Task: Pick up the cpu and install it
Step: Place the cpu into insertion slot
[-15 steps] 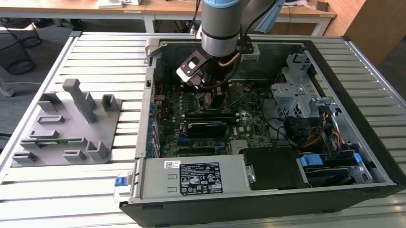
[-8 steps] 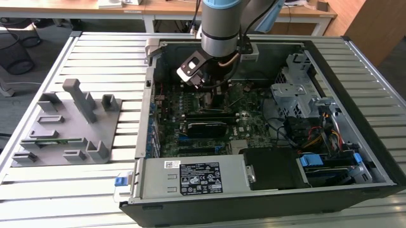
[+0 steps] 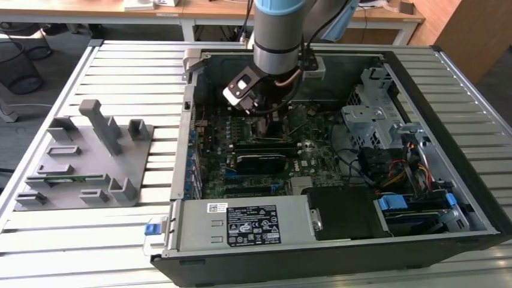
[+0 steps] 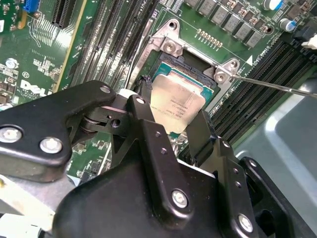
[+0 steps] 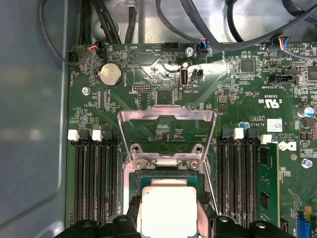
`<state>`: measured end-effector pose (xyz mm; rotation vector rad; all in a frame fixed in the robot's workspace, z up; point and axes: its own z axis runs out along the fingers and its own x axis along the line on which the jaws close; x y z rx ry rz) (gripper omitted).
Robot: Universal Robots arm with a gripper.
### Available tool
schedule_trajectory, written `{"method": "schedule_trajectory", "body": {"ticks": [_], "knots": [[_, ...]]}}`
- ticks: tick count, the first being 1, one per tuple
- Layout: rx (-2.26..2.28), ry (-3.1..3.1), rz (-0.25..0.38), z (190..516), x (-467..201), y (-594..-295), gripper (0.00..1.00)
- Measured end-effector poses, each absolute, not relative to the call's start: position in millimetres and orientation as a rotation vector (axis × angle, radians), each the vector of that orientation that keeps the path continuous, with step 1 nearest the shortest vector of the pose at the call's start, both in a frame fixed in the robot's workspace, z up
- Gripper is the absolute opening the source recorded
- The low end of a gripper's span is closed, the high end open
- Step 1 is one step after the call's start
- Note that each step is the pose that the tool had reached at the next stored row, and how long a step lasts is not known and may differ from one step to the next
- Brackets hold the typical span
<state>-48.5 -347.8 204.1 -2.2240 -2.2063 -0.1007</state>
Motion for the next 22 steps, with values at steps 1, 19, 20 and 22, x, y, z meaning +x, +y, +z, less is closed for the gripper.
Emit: {"method": "schedule_trajectory", "body": {"ticks": [1, 19, 20, 22], "knots": [[-2.225, -2.205, -0.101, 203.5, -48.8, -347.8, 0.53], [-2.241, -2.189, -0.102, 197.1, -50.7, -345.0, 0.53], [-2.242, -2.187, -0.102, 196.7, -50.7, -345.0, 0.53], [-2.246, -2.183, -0.103, 196.2, -50.7, -345.0, 0.53]]}}
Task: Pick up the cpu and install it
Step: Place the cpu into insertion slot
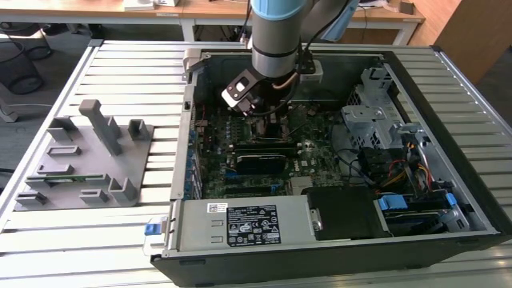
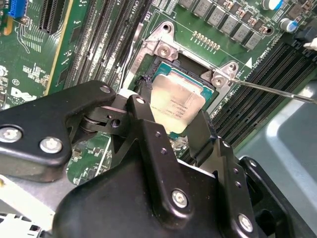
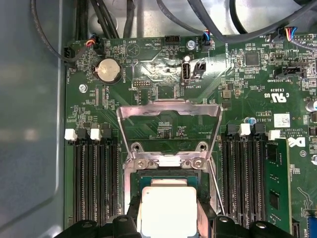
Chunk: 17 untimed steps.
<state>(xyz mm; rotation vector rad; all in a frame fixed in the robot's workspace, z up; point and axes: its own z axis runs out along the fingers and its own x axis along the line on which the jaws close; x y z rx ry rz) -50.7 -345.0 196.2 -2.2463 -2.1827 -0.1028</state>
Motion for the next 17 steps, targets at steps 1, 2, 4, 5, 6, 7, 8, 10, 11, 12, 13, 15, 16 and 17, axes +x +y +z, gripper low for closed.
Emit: {"method": "schedule_trajectory", "body": {"ticks": [1, 2, 4, 5, 6, 7, 8, 10, 11, 12, 13, 15, 16, 17], "knots": [[-2.248, -2.180, -0.103, 195.9, -50.7, -345.0, 0.53], [-2.250, -2.179, -0.103, 195.6, -50.7, -345.0, 0.53], [-2.250, -2.179, -0.103, 194.7, -50.7, -345.0, 0.53], [-2.250, -2.179, -0.103, 194.4, -50.7, -345.0, 0.53], [-2.250, -2.179, -0.103, 194.0, -50.7, -345.0, 0.53], [-2.250, -2.179, -0.103, 193.6, -50.7, -345.0, 0.53], [-2.250, -2.179, -0.103, 193.3, -50.7, -345.0, 0.53], [-2.250, -2.179, -0.103, 193.1, -50.7, -345.0, 0.53], [-2.250, -2.179, -0.103, 193.0, -50.7, -345.0, 0.53], [-2.250, -2.179, -0.103, 193.0, -50.7, -345.0, 0.53], [-2.250, -2.179, -0.103, 193.0, -50.7, -345.0, 0.53], [-2.250, -2.179, -0.103, 192.9, -50.7, -345.0, 0.53], [-2.250, -2.179, -0.103, 192.9, -50.7, -345.0, 0.53], [-2.250, -2.179, -0.103, 192.8, -50.7, -345.0, 0.54]]}}
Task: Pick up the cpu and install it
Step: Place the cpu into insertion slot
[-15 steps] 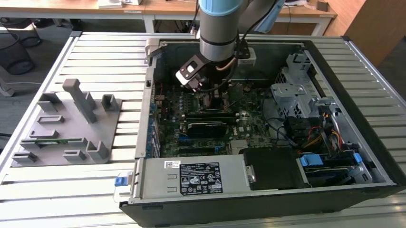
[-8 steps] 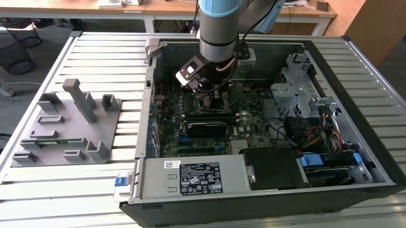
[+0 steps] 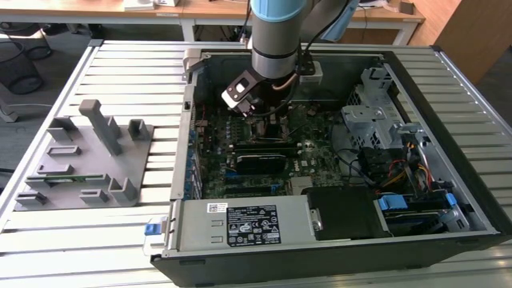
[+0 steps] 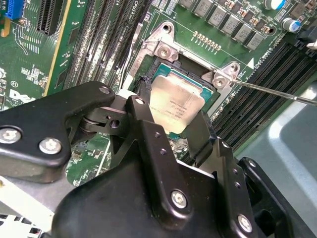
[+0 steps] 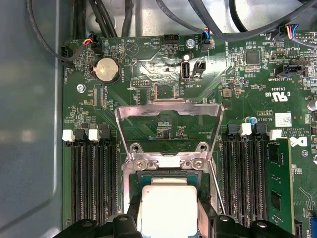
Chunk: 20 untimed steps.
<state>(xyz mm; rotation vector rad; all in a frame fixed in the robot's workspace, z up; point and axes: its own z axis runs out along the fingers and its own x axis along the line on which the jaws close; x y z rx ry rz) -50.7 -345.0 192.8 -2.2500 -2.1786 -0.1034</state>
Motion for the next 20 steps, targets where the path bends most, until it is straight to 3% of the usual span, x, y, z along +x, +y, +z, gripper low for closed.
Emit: {"method": "schedule_trajectory", "body": {"ticks": [2, 3, 12, 14, 20], "knots": [[-2.250, -2.178, -0.105, 192.4, -50.6, -344.8, 0.54], [-2.250, -2.179, -0.104, 192.5, -50.6, -344.9, 0.60], [-2.250, -2.179, -0.104, 194.0, -50.7, -345.0, 0.60], [-2.249, -2.179, -0.102, 194.2, -50.1, -345.1, 0.53], [-2.235, -2.192, -0.101, 194.2, -46.7, -345.1, 0.53]]}}
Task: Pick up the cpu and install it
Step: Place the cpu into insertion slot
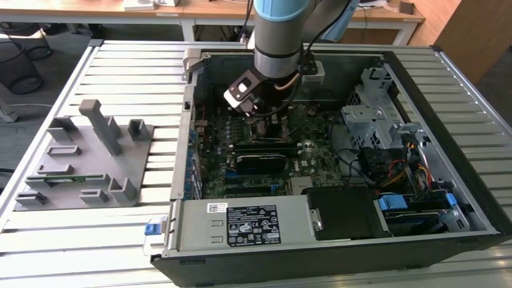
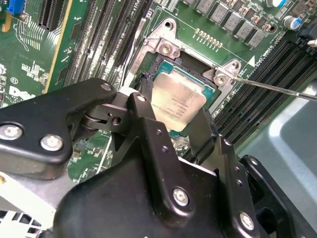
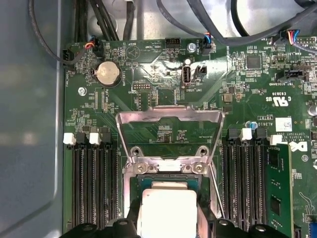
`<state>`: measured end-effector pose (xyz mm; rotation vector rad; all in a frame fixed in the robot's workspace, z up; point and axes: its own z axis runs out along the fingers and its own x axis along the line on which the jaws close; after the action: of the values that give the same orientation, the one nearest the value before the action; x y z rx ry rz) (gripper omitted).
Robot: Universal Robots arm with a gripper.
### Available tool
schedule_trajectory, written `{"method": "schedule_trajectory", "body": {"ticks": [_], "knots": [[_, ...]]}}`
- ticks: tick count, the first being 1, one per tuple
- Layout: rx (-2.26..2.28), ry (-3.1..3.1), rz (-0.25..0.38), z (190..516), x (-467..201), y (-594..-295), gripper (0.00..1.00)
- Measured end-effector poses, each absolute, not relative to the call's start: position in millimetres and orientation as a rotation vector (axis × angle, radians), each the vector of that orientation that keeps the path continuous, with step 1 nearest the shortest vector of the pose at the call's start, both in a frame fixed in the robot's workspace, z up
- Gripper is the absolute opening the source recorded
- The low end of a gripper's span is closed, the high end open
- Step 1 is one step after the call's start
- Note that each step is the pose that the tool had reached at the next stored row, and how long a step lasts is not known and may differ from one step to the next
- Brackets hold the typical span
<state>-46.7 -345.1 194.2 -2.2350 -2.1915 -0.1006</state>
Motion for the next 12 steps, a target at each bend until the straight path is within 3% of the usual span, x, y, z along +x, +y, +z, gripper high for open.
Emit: {"method": "schedule_trajectory", "body": {"ticks": [12], "knots": [[-2.218, -2.206, -0.111, 195.2, -54.1, -345.2, 0.53]]}}
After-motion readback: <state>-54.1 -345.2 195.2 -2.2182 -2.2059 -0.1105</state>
